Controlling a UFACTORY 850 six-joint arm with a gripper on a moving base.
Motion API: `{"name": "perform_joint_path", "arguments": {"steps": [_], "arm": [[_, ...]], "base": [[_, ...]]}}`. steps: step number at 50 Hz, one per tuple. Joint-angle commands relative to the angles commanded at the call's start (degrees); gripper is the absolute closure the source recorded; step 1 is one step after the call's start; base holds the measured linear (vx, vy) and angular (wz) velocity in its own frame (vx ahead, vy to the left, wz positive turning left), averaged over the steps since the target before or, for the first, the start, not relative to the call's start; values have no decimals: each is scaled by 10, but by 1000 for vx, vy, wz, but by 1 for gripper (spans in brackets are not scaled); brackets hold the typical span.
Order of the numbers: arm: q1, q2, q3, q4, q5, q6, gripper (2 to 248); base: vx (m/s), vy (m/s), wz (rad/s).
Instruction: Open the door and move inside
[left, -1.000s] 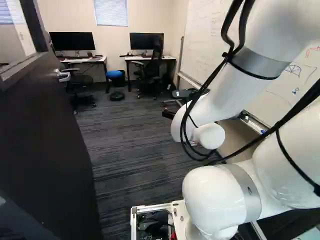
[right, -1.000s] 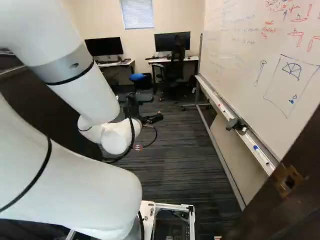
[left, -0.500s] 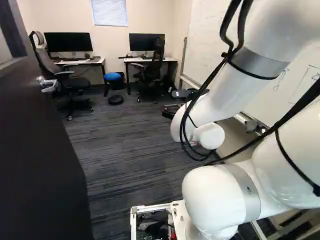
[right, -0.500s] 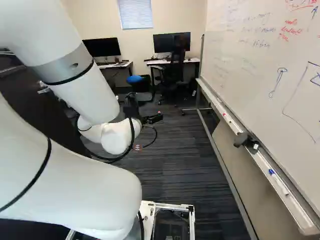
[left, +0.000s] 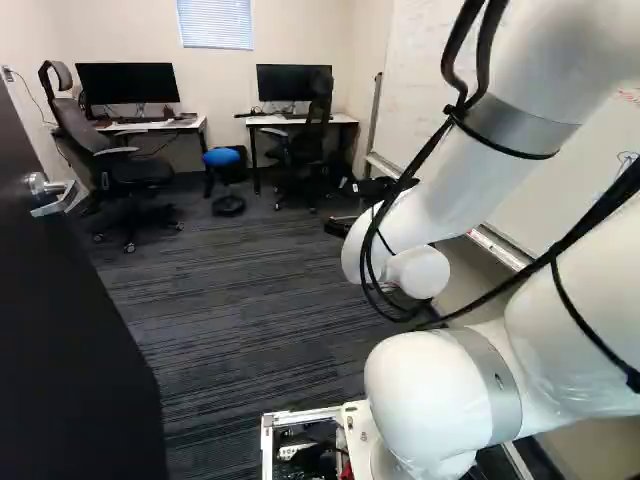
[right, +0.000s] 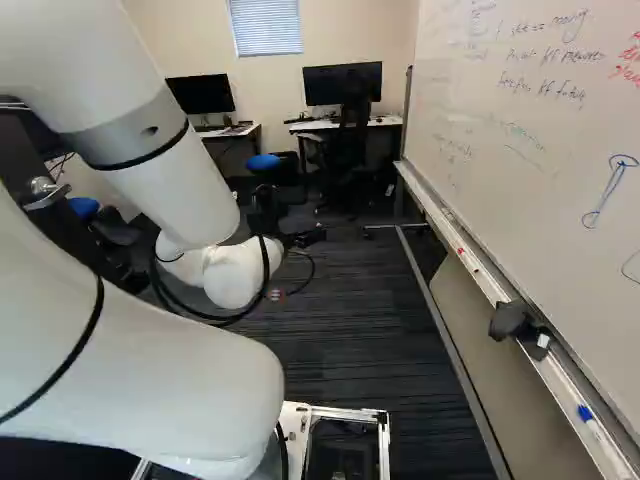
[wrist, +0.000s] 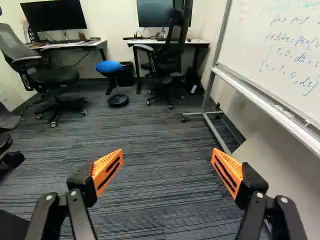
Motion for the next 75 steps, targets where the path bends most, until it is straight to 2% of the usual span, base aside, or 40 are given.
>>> {"name": "perform_joint_path", "arguments": {"steps": [33,75], "arm": [[0,0,0,0,0,0,3],[0,0,0,0,0,0,3]], "base": [[292,19,63],[250,39,-19]]}}
